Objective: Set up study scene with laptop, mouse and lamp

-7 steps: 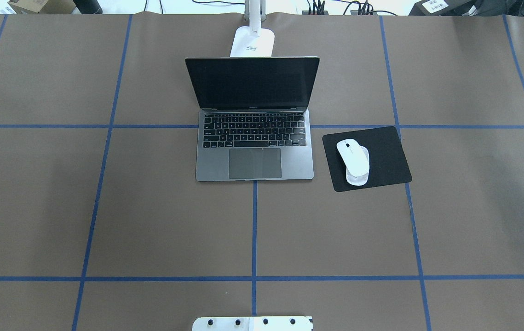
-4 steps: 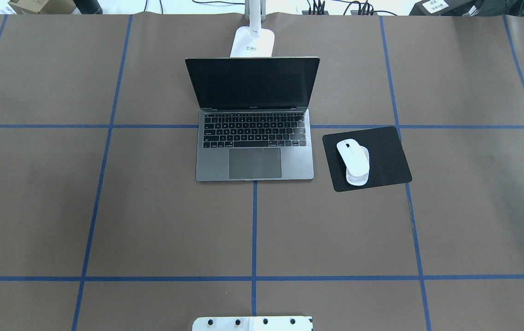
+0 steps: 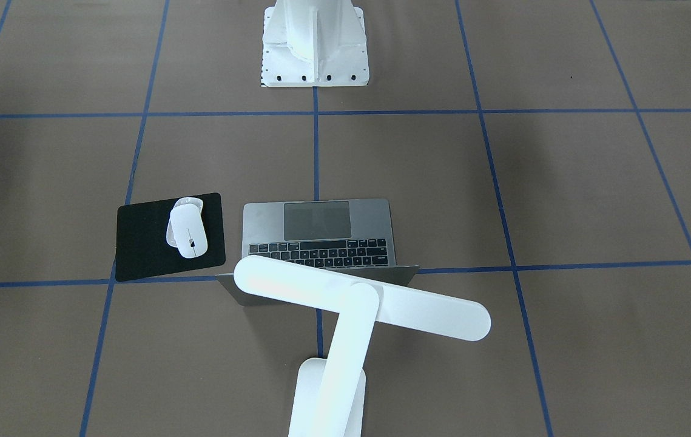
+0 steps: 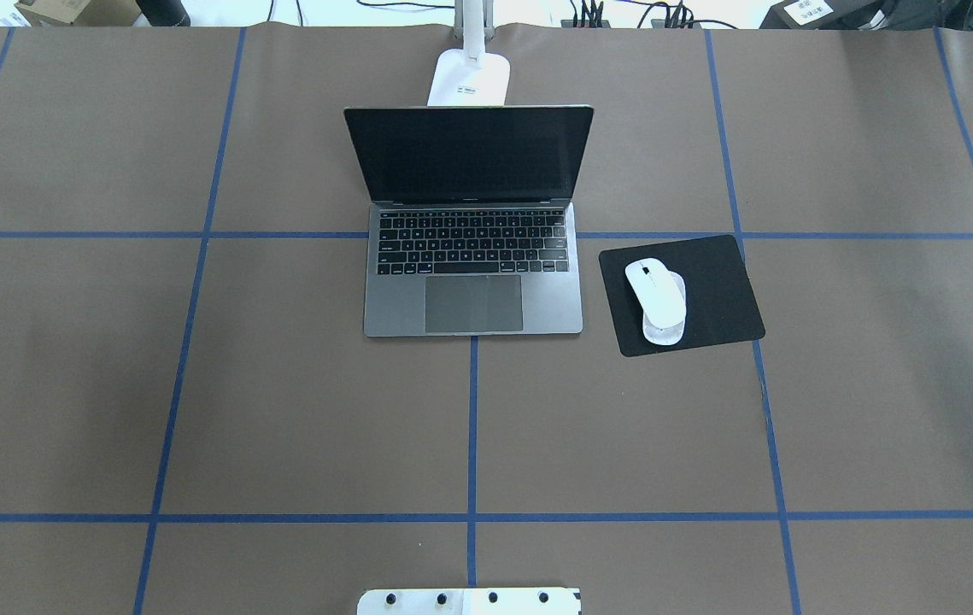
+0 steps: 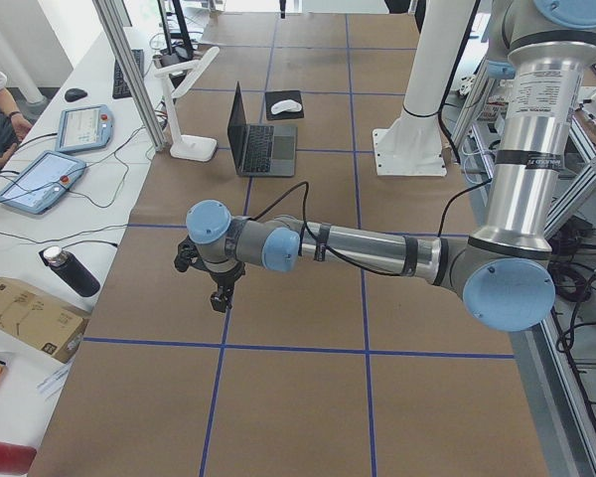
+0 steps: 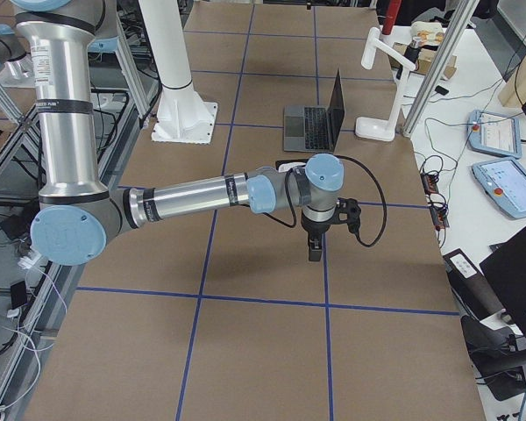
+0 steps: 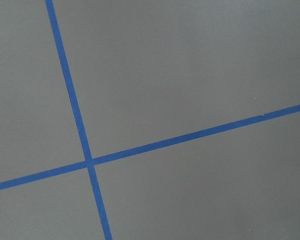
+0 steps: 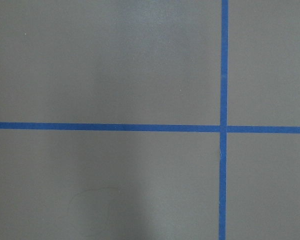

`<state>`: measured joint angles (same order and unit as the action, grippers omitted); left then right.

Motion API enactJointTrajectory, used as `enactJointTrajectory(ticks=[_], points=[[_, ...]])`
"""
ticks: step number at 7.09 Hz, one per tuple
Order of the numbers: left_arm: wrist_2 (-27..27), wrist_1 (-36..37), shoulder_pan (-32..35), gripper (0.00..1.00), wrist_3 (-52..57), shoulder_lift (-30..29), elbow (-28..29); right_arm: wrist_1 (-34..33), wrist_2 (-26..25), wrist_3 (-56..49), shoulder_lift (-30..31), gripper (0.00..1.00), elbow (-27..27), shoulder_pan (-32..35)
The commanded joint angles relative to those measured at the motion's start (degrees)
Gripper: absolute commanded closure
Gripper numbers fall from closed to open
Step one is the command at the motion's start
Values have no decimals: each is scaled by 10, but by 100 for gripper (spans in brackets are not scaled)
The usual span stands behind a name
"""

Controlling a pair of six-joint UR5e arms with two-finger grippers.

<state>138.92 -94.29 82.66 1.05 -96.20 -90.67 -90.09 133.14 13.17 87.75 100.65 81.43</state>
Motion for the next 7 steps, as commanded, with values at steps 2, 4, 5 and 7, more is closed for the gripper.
enactJointTrajectory(ticks=[2,4,5,7], points=[[1,0,0,1,-2,24,-33,0,0,2,9,1,10,1],[-1,-2,2,1,-2,27,-33,0,0,4,10,1,11,0],[-1,-2,2,1,-3,28,-29,0,-1,5,10,1,11,0],[-1,-2,3,1,-3,29,-34,0,1,5,12,1,19,1]])
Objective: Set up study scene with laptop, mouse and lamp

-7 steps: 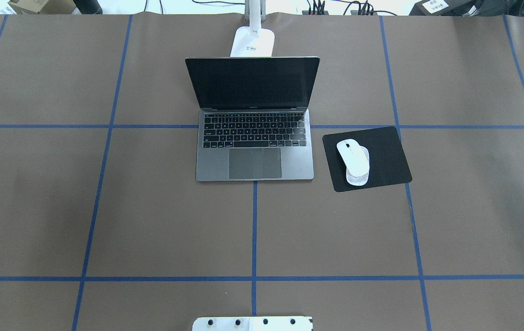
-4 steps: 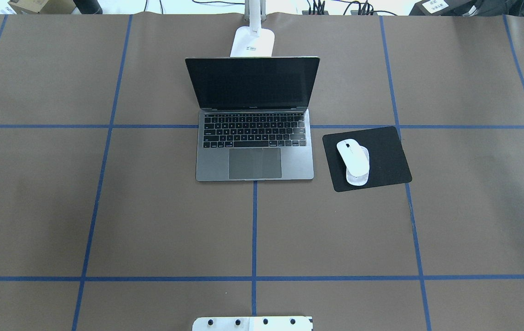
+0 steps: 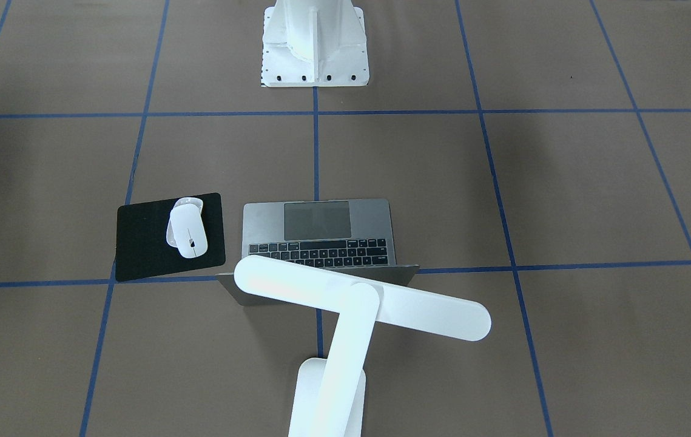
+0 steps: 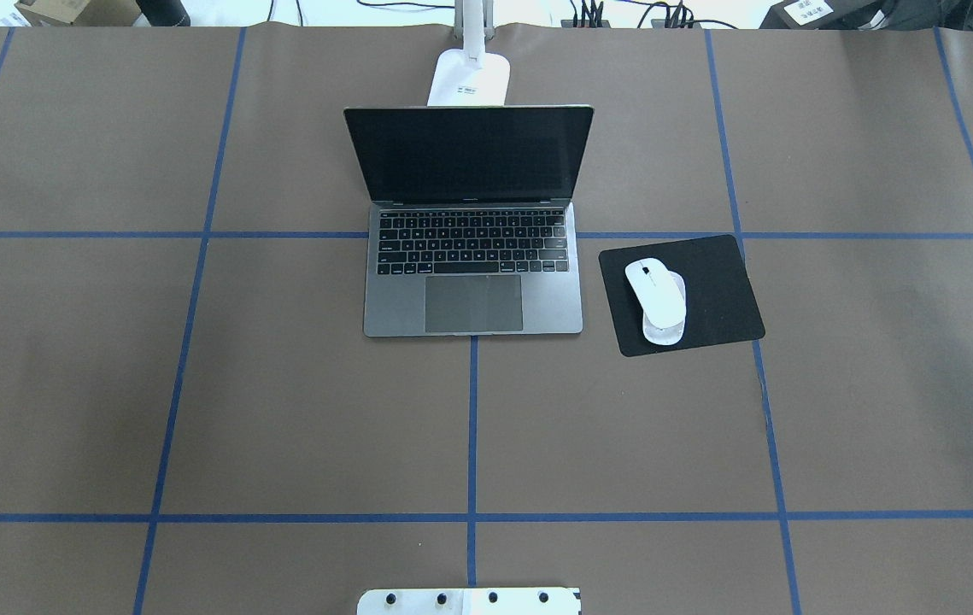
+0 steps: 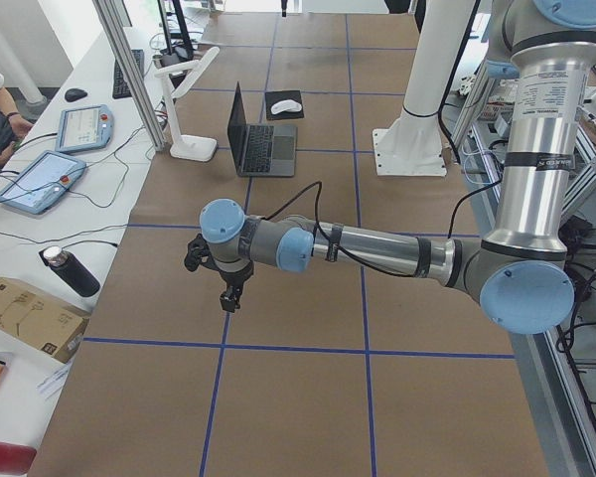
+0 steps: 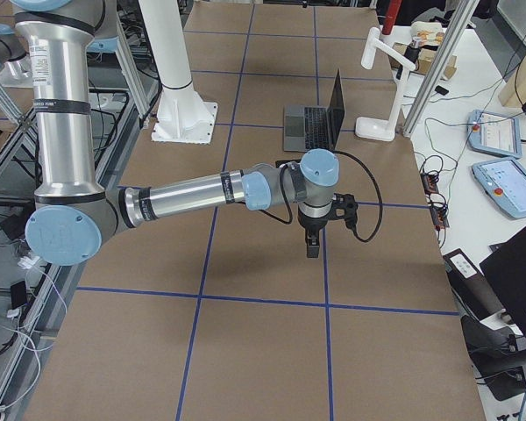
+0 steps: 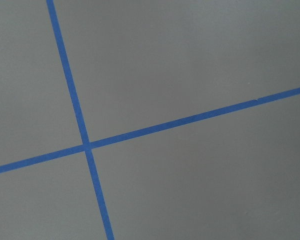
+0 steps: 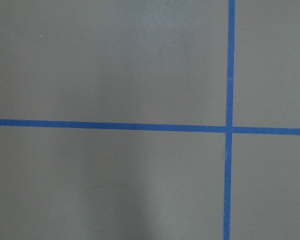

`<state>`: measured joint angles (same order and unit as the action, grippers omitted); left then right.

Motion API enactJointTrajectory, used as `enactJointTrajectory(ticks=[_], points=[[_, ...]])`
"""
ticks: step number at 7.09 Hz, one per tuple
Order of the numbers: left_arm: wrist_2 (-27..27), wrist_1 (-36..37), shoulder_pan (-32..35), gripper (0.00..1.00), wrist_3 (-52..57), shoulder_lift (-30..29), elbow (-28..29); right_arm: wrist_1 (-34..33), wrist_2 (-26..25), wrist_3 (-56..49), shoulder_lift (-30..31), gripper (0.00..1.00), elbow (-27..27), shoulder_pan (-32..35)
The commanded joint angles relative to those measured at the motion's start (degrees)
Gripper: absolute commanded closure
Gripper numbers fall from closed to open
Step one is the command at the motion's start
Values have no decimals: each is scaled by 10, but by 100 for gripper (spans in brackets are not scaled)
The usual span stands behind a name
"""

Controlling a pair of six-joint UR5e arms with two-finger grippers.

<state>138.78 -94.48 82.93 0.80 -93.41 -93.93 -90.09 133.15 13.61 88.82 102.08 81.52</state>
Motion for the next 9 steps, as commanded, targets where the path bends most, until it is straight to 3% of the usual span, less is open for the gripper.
enactJointTrajectory(ticks=[1,9], points=[[0,0,0,1,0,2,0,0,3,0,8,1,7,0],[-1,-2,-1,1,-31,2,-10,0,-3,-2,11,1,1,-1]])
